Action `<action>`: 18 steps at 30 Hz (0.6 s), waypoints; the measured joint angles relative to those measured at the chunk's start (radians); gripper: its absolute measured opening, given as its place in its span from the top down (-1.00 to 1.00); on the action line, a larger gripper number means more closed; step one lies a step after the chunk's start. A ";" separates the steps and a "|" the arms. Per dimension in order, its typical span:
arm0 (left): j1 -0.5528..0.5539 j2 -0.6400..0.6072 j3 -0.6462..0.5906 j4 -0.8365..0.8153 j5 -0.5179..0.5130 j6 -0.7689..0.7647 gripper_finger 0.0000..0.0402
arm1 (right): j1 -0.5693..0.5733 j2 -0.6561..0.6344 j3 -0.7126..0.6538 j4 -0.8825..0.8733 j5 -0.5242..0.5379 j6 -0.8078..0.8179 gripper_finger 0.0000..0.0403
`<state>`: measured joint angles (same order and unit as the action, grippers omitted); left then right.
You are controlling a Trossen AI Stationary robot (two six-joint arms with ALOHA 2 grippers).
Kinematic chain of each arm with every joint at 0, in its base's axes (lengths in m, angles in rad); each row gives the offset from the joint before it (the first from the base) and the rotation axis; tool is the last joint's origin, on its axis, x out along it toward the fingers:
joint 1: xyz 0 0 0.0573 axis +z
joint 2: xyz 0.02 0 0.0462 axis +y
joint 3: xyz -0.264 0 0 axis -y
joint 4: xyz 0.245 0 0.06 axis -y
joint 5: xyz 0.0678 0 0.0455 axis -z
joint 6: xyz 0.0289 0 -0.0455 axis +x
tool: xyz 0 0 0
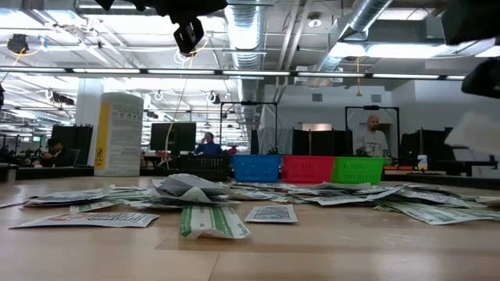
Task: Pick & Place First Aid Supplies
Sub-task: Put the green bandage pack in the black bin
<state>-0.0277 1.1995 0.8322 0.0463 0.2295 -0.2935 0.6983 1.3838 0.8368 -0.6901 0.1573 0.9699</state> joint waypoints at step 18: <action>0.000 0.000 0.000 0.000 0.008 0.000 0.87 | -0.121 -0.215 0.001 0.290 0.358 -0.086 1.00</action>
<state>-0.0280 1.1995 0.8322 0.0460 0.2371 -0.2935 0.5771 1.1685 0.8379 -0.3999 0.5155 0.8836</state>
